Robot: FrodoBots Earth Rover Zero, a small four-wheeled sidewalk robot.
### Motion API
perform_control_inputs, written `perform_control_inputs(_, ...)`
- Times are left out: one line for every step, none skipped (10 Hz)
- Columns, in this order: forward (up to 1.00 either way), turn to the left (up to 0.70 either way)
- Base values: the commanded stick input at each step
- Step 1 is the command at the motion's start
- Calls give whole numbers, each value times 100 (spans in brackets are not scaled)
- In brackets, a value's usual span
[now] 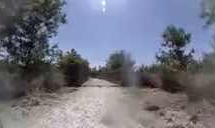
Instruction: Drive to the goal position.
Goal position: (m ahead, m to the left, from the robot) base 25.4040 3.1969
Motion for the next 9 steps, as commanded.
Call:
perform_control_inputs(70,0)
perform_control_inputs(70,0)
perform_control_inputs(70,7)
perform_control_inputs(70,14)
perform_control_inputs(70,14)
perform_control_inputs(70,4)
perform_control_inputs(70,0)
perform_control_inputs(70,0)
perform_control_inputs(70,0)
